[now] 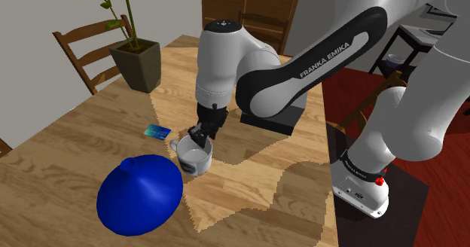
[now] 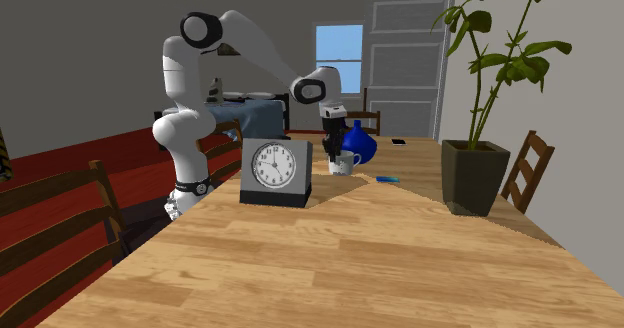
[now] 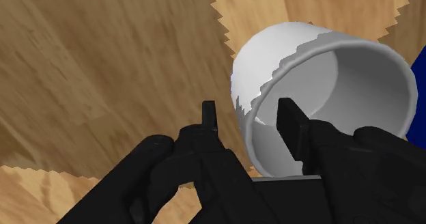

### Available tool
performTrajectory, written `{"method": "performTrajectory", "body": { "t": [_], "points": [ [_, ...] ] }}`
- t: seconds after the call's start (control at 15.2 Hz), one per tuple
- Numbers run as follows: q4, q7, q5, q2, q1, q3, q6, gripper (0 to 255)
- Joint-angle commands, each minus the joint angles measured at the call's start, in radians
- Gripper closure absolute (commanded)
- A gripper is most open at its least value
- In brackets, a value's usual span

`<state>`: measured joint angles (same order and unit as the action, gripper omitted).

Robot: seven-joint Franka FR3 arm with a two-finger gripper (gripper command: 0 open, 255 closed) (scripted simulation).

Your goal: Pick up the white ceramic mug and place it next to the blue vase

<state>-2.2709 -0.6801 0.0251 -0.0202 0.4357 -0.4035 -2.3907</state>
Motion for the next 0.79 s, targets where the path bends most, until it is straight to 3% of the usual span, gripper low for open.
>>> {"method": "performTrajectory", "body": {
  "t": [0.0,0.26,0.53,0.73],
  "points": [
    [0.000,0.000,0.000,0.000,0.000,0.000,0.000,0],
    [0.000,0.000,0.000,0.000,0.000,0.000,0.000,0],
    [0.042,0.035,-0.048,0.089,-0.002,0.003,0.123,0],
    [0.042,0.035,-0.048,0.089,-0.001,0.003,0.123,0]
  ]
}}
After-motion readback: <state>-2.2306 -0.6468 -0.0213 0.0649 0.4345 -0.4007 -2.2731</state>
